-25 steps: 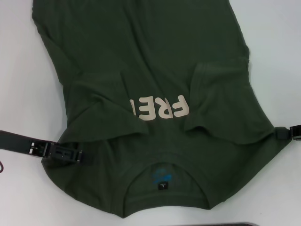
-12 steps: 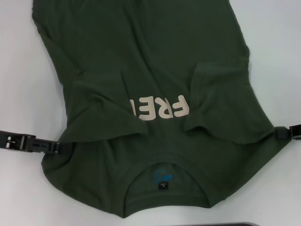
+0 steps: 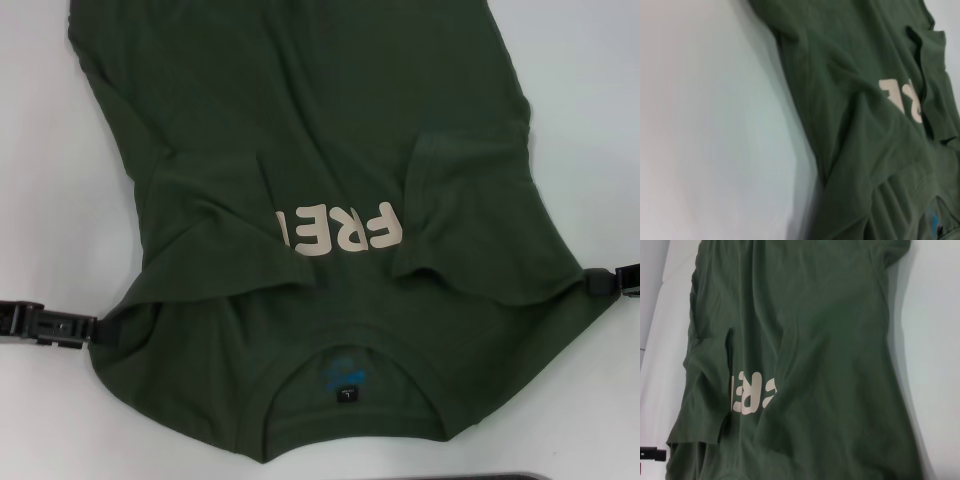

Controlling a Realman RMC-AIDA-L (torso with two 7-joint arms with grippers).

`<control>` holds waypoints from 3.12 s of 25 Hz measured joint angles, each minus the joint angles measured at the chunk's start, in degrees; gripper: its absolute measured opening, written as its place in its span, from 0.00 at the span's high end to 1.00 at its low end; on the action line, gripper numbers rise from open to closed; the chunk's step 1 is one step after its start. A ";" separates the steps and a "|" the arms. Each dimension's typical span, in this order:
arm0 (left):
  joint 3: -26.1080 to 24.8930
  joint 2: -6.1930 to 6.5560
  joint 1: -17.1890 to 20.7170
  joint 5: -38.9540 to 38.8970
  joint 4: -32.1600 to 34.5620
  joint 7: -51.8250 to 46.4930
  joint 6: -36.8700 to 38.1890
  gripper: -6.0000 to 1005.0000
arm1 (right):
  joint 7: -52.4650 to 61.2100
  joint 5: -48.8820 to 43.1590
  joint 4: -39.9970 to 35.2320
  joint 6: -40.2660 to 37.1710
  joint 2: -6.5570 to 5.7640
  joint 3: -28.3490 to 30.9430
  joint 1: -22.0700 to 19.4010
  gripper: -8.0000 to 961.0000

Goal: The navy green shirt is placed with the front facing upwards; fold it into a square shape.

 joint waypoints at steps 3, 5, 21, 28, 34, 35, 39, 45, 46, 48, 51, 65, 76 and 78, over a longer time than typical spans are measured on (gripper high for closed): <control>0.00 -0.26 0.07 1.01 -0.13 -0.32 -0.19 0.13 | 0.07 0.00 0.00 0.05 0.00 0.00 0.00 0.95; 0.13 -0.40 0.00 1.11 -0.26 -0.32 -0.30 0.13 | 0.13 0.00 0.00 0.07 0.00 0.00 0.00 0.95; 0.15 -0.57 -0.50 2.23 -0.97 -1.03 -2.29 0.13 | 0.22 0.09 -0.04 0.08 0.00 0.00 0.33 0.96; 0.46 -0.49 -0.60 2.47 -1.11 -1.94 -2.95 0.13 | 0.33 0.09 0.00 0.08 0.00 0.00 0.49 0.96; 1.36 -0.73 -1.66 2.52 -2.82 -1.97 -3.04 0.13 | 0.39 0.09 -0.21 0.08 -0.08 0.00 0.56 0.96; 1.41 -0.86 -1.97 2.57 -3.22 -1.91 -3.03 0.13 | 0.39 0.09 -0.22 0.08 -0.09 0.00 0.60 0.96; 1.56 -1.71 -3.09 2.73 -3.68 -1.59 -3.08 0.13 | 0.40 0.09 -0.35 -0.10 -0.09 0.00 0.69 0.96; 1.47 -3.17 -5.04 2.42 -3.73 -1.30 -2.71 0.13 | 0.40 0.09 -0.42 -0.05 -0.17 0.00 0.71 0.96; 1.38 -3.42 -5.36 2.34 -3.73 -1.08 -2.58 0.13 | 0.40 0.09 -0.39 0.00 -0.17 0.01 0.71 0.96; 1.23 -4.02 -6.14 2.14 -3.65 -0.52 -2.20 0.13 | 0.40 0.09 -0.34 0.03 -0.18 0.00 0.71 0.96; 1.06 -4.61 -7.16 1.09 -3.60 0.24 -1.38 0.13 | 0.40 0.09 -0.29 0.06 -0.18 0.00 0.70 0.96; 1.04 -6.92 -10.20 -4.15 -3.79 1.23 2.42 0.14 | 0.40 0.09 -0.01 0.27 -0.10 0.00 0.78 0.96; 0.66 -4.68 -7.79 -9.34 -1.62 1.51 1.79 0.14 | 0.40 0.09 0.00 0.62 -0.09 0.00 1.32 0.96; 0.47 -3.87 -7.18 -9.78 -1.57 1.36 0.88 0.14 | 0.40 0.09 0.00 0.65 -0.09 0.00 1.33 0.96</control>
